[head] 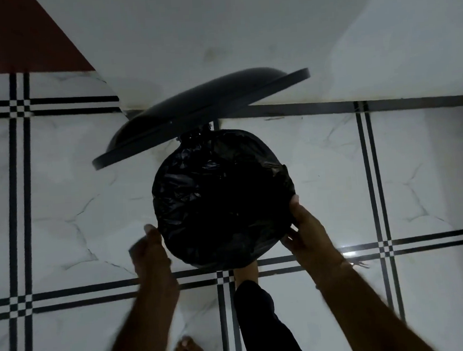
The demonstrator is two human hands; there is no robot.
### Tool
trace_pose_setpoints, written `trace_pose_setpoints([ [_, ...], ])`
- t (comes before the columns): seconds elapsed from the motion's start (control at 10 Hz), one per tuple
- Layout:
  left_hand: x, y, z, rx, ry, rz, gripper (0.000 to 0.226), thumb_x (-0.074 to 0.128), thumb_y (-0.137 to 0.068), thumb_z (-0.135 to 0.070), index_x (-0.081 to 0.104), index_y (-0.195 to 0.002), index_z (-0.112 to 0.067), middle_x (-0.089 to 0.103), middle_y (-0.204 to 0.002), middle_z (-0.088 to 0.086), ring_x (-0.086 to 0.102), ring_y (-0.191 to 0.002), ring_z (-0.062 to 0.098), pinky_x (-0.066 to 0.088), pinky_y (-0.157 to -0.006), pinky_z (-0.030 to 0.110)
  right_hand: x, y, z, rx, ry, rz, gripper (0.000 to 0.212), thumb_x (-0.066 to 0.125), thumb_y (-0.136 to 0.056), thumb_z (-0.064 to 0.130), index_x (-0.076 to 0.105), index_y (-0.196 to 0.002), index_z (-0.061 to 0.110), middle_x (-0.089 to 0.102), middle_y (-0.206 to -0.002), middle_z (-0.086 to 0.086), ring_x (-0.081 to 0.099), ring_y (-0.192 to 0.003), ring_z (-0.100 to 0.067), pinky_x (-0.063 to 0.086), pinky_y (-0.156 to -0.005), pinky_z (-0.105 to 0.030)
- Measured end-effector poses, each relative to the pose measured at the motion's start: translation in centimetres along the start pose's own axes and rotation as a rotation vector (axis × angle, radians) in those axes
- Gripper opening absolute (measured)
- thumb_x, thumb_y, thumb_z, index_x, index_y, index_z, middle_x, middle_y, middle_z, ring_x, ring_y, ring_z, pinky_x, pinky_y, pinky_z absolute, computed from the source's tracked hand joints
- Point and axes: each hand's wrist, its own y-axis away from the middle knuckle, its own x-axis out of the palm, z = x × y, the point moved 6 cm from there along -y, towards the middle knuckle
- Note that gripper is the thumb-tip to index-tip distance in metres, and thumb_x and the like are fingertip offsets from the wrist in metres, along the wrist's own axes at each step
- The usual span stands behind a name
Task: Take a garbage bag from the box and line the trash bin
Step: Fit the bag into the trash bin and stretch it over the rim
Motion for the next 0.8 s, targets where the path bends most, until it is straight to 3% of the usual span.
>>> trace_pose_setpoints([
  [0.1,0.9,2.3,5.0,-0.263,0.332,0.237,0.044,0.062,-0.09,-0.059,0.067,-0.114,-0.023,0.07,-0.114,0.001,0.065,-0.113,0.025,0.05,-0.104,0.048,-0.1,-0.9,-0.8,0.026,-0.251,0.093,0.048,0.061,-0.094,0.046,0.068,-0.129,0.013,0.072,-0.128,-0.005,0.069,-0.118,-0.024,0.059,-0.093,-0.04],
  [0.2,1.4,2.2,6.8,-0.249,0.4,0.345,0.086,0.089,-0.052,-0.068,0.065,-0.124,-0.027,0.069,-0.129,-0.002,0.059,-0.133,0.026,0.044,-0.114,0.047,-0.4,-2.4,-1.4,0.068,-0.362,0.093,0.06,0.064,-0.088,0.046,0.063,-0.133,0.006,0.066,-0.136,-0.012,0.063,-0.125,-0.029,0.062,-0.089,-0.04],
  [0.3,2.0,2.0,7.5,-0.25,0.432,0.368,0.065,0.086,-0.067,-0.058,0.067,-0.118,-0.024,0.064,-0.142,0.006,0.067,-0.118,0.018,0.049,-0.104,0.038,-0.5,-3.6,-1.7,0.066,-0.355,0.144,0.069,0.075,-0.078,0.053,0.067,-0.13,0.007,0.059,-0.144,-0.014,0.056,-0.124,-0.027,0.049,-0.103,-0.037],
  [0.4,3.3,2.6,7.4,-0.273,0.465,0.304,0.035,0.06,-0.094,-0.053,0.06,-0.115,-0.025,0.057,-0.145,0.013,0.066,-0.113,0.015,0.055,-0.101,0.036,-0.4,-4.1,-1.9,0.076,-0.342,0.182,0.068,0.085,-0.069,0.054,0.071,-0.12,0.01,0.054,-0.134,-0.013,0.049,-0.105,-0.022,0.043,-0.084,-0.03],
  [0.5,2.7,2.9,7.3,-0.319,0.585,0.139,0.038,0.041,-0.108,-0.044,0.064,-0.118,-0.015,0.065,-0.134,0.012,0.069,-0.11,0.022,0.059,-0.09,0.034,-1.0,-2.8,-2.0,0.092,-0.318,0.097,0.045,0.058,-0.093,0.052,0.072,-0.112,0.013,0.067,-0.12,-0.007,0.062,-0.098,-0.02,0.057,-0.074,-0.029],
  [0.6,2.5,5.8,8.6,-0.485,0.656,0.143,0.047,0.061,-0.096,-0.055,0.068,-0.119,-0.016,0.071,-0.122,0.007,0.065,-0.116,0.028,0.051,-0.102,0.045,-1.4,-0.2,-4.0,0.181,-0.292,0.084,0.037,0.052,-0.099,0.049,0.072,-0.103,0.018,0.071,-0.098,0.0,0.064,-0.093,-0.018,0.056,-0.074,-0.032],
  [0.7,3.0,7.6,9.2,-0.519,0.643,0.222,0.037,0.069,-0.088,-0.044,0.069,-0.112,-0.017,0.071,-0.111,0.004,0.064,-0.109,0.025,0.051,-0.093,0.043,-1.0,0.8,-6.1,0.202,-0.319,0.095,0.035,0.052,-0.101,0.044,0.07,-0.115,0.018,0.071,-0.108,-0.002,0.065,-0.105,-0.021,0.056,-0.091,-0.043],
  [0.8,3.8,7.2,9.3,-0.479,0.668,0.185,0.018,0.069,-0.079,-0.034,0.075,-0.093,-0.024,0.076,-0.097,-0.002,0.065,-0.098,0.02,0.05,-0.086,0.036,0.3,1.0,-7.1,0.148,-0.364,0.074,0.041,0.048,-0.101,0.045,0.069,-0.117,0.014,0.075,-0.104,-0.005,0.067,-0.103,-0.022,0.05,-0.099,-0.047],
])
